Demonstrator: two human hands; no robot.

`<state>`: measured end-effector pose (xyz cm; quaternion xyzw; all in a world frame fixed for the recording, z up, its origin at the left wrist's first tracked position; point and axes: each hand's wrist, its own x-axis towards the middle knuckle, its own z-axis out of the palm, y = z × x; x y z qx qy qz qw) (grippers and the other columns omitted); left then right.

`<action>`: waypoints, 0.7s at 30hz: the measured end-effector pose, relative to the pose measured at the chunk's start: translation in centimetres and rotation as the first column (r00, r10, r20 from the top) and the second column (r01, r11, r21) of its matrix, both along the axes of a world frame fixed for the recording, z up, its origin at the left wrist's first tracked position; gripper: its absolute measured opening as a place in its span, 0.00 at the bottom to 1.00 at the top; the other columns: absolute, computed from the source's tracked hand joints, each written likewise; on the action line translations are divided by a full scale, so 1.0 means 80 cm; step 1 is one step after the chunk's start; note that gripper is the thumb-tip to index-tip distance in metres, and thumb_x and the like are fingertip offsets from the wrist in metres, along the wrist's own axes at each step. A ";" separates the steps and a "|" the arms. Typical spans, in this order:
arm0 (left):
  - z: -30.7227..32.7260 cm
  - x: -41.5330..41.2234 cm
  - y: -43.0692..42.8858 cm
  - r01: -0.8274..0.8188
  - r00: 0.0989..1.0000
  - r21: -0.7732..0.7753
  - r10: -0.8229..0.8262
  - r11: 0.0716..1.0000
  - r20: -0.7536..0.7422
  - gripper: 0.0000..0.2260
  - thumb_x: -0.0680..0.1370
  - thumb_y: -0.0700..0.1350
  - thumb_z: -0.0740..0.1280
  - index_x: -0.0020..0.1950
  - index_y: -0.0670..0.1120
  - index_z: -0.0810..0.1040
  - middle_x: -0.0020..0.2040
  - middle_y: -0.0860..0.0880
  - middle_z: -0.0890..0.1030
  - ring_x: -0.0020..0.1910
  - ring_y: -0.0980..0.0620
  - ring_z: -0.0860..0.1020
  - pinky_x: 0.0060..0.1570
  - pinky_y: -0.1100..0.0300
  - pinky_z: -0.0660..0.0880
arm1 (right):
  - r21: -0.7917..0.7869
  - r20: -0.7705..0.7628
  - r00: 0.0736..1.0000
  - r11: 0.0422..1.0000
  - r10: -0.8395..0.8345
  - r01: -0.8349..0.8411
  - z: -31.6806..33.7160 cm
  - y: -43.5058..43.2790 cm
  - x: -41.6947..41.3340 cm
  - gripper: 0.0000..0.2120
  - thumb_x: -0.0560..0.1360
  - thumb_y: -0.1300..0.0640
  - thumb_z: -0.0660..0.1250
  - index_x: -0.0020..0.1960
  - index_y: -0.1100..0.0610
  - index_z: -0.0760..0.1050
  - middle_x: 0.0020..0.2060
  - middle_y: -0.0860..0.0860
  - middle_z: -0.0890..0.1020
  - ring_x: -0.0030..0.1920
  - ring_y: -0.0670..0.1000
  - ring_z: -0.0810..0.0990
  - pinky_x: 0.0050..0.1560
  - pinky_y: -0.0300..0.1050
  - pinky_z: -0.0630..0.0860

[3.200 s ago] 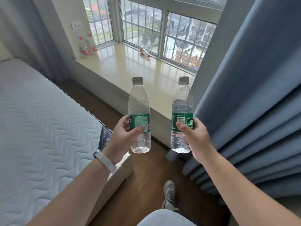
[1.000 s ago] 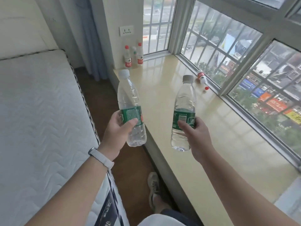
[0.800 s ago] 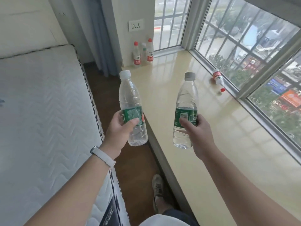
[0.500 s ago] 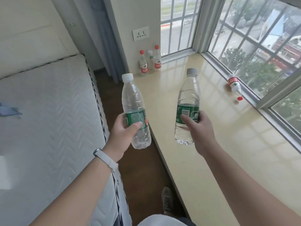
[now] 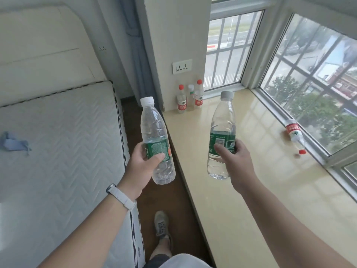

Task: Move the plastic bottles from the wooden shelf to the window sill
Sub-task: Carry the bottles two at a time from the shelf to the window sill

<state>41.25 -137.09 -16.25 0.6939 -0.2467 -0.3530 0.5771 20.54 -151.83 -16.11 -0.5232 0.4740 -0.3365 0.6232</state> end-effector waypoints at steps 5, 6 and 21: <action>-0.012 0.068 -0.050 0.054 0.998 -0.018 -0.054 0.998 -0.028 0.21 0.69 0.49 0.73 0.61 0.51 0.76 0.53 0.54 0.84 0.55 0.52 0.83 0.58 0.46 0.80 | -0.010 -0.032 0.998 0.998 -0.056 0.056 -0.002 -0.032 0.062 0.12 0.71 0.56 0.74 0.53 0.52 0.78 0.48 0.53 0.85 0.50 0.57 0.85 0.52 0.54 0.81; -0.013 0.083 -0.062 0.065 0.997 -0.028 -0.066 0.998 -0.038 0.21 0.69 0.48 0.73 0.61 0.51 0.76 0.52 0.54 0.84 0.54 0.53 0.83 0.58 0.48 0.80 | -0.008 -0.038 0.997 0.998 -0.070 0.070 0.000 -0.038 0.077 0.11 0.71 0.57 0.74 0.53 0.51 0.78 0.48 0.53 0.85 0.50 0.57 0.85 0.52 0.54 0.81; -0.029 0.275 -0.164 0.197 0.973 -0.093 -0.206 0.976 -0.100 0.18 0.75 0.40 0.75 0.63 0.47 0.75 0.56 0.50 0.83 0.53 0.58 0.83 0.47 0.65 0.78 | -0.057 -0.125 0.979 0.986 -0.162 0.156 0.010 -0.099 0.266 0.20 0.60 0.48 0.75 0.51 0.50 0.79 0.46 0.52 0.86 0.49 0.58 0.85 0.55 0.62 0.80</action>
